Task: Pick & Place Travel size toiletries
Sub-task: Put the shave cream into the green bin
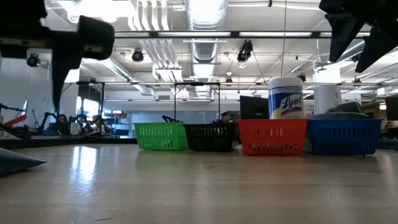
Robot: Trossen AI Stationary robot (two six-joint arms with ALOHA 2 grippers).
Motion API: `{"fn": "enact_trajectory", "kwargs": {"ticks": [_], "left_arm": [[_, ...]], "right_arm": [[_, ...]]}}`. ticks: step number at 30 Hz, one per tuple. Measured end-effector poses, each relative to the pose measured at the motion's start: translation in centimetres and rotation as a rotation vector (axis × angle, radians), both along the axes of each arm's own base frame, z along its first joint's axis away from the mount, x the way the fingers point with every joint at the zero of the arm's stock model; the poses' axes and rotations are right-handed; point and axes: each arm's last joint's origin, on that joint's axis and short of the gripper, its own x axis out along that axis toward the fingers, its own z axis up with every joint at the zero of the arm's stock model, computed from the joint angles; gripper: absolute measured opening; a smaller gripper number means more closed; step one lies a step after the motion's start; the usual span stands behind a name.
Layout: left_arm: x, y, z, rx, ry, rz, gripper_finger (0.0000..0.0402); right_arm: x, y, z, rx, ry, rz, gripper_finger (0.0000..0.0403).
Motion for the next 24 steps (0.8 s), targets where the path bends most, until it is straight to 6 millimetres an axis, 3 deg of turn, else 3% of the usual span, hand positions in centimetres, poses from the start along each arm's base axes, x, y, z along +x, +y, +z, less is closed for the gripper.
{"fn": "enact_trajectory", "kwargs": {"ticks": [14,24], "left_arm": [[1.3,-1.7,-2.9,-0.056,-0.026,-0.190,0.0246],[1.9,-2.1,-5.1,-0.054,0.048,-0.159,0.0243]], "right_arm": [[0.0,0.0,0.0,0.006,0.008,0.001,0.0368],[-0.1,0.0,0.0,0.004,0.015,0.007,0.0368]]}}
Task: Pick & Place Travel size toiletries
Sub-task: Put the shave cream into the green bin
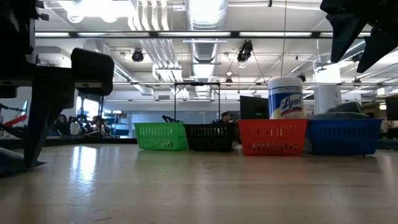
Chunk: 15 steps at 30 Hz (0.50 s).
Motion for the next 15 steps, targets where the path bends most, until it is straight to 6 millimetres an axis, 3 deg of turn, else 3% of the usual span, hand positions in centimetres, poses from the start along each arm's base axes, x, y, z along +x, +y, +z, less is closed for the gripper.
{"fn": "enact_trajectory", "kwargs": {"ticks": [15], "left_arm": [[-0.47,0.47,0.52,-0.009,0.086,0.241,0.0131]], "right_arm": [[-0.03,0.04,-0.02,0.007,0.015,0.021,0.0368]]}}
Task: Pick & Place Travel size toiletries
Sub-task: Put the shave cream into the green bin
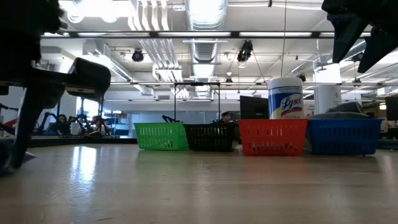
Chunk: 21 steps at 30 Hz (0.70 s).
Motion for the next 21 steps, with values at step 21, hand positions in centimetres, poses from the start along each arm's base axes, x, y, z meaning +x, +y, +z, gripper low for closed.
{"fn": "enact_trajectory", "kwargs": {"ticks": [21], "left_arm": [[2.6,15.4,9.9,-0.198,-0.421,1.592,0.0100]], "right_arm": [[0.0,-0.1,0.0,-0.014,-0.041,-0.067,0.0368]]}}
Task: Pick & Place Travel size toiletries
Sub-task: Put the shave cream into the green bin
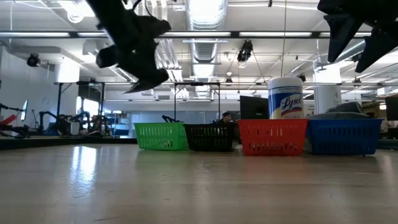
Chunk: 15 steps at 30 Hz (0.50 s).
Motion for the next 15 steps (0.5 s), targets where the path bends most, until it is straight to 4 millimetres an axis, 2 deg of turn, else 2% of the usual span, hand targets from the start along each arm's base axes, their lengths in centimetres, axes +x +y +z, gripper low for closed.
{"fn": "enact_trajectory", "kwargs": {"ticks": [3,6,9,13,15], "left_arm": [[0.2,4.0,1.1,0.031,-0.076,0.103,0.0098],[0.7,7.2,1.4,0.023,-0.111,0.065,0.0098],[1.1,9.5,0.8,-0.039,-0.084,-0.010,0.0097],[1.1,12.0,-0.6,-0.211,-0.105,0.088,0.0096],[1.3,12.6,-1.3,-0.250,-0.100,0.091,0.0096]], "right_arm": [[0.0,0.0,0.0,-0.008,-0.011,-0.016,0.0368],[0.0,-0.1,-0.1,-0.015,-0.022,-0.035,0.0368],[0.0,-0.1,-0.1,-0.015,-0.030,-0.055,0.0368],[0.0,-0.1,-0.2,-0.011,-0.046,-0.090,0.0368],[0.0,-0.1,-0.3,-0.009,-0.051,-0.106,0.0368]]}}
